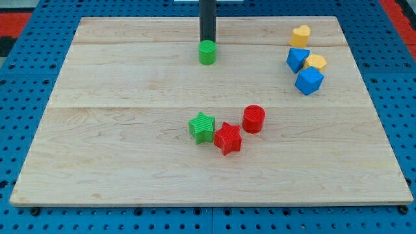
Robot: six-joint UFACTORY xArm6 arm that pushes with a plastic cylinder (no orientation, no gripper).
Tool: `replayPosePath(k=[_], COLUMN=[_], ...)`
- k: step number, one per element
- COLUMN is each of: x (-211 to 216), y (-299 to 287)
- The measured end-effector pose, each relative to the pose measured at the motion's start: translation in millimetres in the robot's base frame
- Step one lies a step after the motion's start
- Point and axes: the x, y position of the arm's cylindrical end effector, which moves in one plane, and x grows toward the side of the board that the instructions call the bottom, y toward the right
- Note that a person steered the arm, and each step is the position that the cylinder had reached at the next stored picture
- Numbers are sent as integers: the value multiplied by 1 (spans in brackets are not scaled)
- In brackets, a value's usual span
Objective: Push the green circle above the green star
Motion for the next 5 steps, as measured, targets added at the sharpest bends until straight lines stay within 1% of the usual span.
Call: replayPosePath(k=[1, 3, 5], x=[42, 34, 122], y=[16, 17, 17])
